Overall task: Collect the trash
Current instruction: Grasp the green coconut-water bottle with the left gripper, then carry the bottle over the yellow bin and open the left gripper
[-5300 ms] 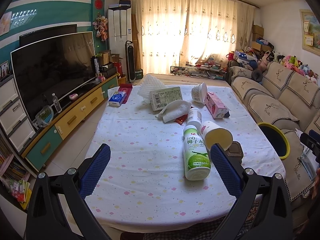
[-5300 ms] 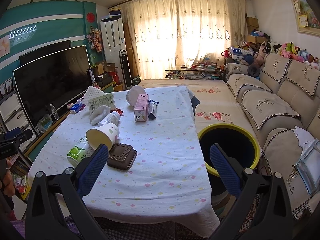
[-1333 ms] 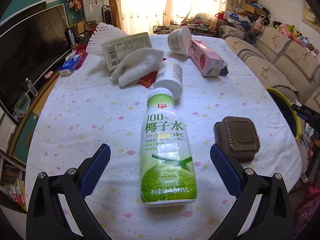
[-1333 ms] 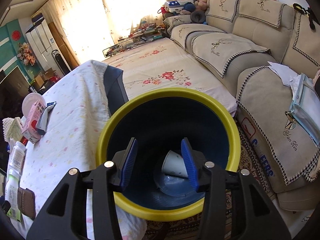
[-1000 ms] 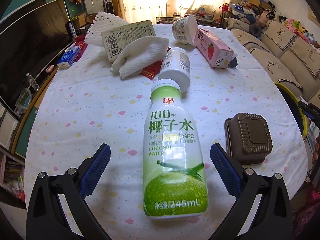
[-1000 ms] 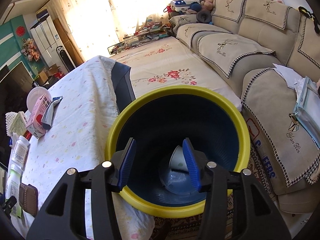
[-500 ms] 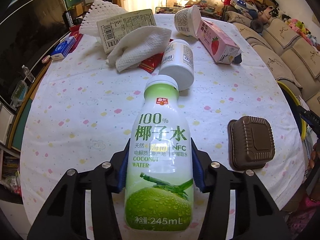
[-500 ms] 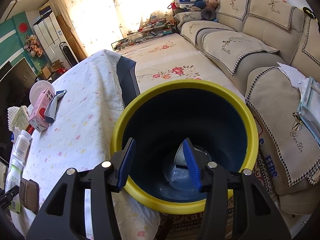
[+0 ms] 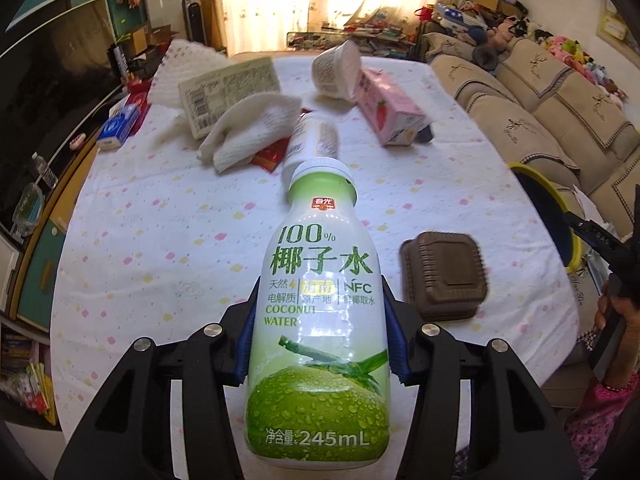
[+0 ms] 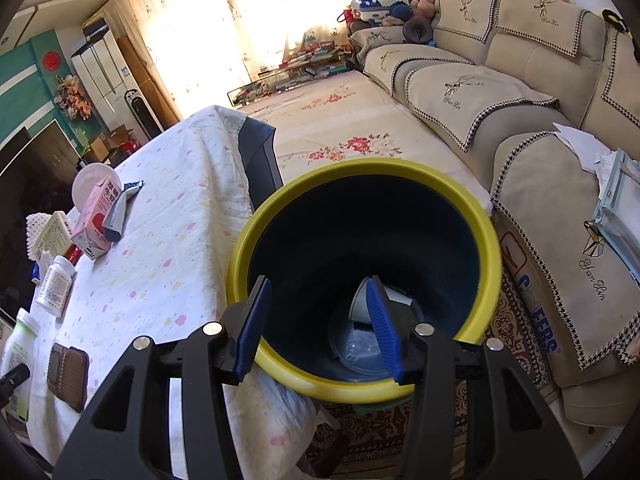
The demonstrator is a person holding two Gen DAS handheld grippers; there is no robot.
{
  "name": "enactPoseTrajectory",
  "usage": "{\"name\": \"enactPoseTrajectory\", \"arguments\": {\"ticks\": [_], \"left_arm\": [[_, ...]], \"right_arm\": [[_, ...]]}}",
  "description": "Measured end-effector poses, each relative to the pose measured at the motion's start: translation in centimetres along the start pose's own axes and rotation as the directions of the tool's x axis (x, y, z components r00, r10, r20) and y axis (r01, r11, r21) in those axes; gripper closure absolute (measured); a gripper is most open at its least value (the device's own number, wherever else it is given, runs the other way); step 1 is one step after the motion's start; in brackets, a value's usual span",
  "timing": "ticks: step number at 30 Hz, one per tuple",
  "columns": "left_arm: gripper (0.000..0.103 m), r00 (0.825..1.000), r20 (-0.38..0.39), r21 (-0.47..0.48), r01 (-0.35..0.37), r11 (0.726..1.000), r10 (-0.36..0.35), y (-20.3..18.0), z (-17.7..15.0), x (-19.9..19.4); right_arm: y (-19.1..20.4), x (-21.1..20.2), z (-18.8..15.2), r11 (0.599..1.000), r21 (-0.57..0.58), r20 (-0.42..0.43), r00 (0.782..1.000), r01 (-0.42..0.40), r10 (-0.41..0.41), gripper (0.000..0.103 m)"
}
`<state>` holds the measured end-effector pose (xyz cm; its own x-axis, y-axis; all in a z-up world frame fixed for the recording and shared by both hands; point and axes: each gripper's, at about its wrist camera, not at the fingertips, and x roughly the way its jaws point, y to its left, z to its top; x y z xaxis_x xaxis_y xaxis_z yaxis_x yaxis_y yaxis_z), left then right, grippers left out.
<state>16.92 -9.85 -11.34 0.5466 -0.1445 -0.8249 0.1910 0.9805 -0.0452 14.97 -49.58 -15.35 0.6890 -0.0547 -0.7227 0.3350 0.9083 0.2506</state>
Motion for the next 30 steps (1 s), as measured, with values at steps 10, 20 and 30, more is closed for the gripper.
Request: {"name": "enactPoseTrajectory", "arguments": {"ticks": [10,20,30], "left_arm": [[0.052,0.99,0.059,0.182,0.118,0.976,-0.13,-8.6,3.8,-2.1],[0.052,0.962,-0.018,0.374,0.258,0.891,-0.272,-22.7,7.4,1.8],[0.052,0.96,-0.105,0.448,0.278,0.85,-0.259,-33.1,9.3,8.7]], "right_arm": [[-3.7,-3.0,-0.9,0.998,0.059,0.056,0.998,0.032,-0.035,0.052],[-10.0,-4.5,-2.0,0.983,0.163,0.06,0.993,0.086,-0.097,0.052],[-13.5,-4.3,-2.7,0.971,0.217,0.037,0.993,0.104,-0.115,0.052]]}}
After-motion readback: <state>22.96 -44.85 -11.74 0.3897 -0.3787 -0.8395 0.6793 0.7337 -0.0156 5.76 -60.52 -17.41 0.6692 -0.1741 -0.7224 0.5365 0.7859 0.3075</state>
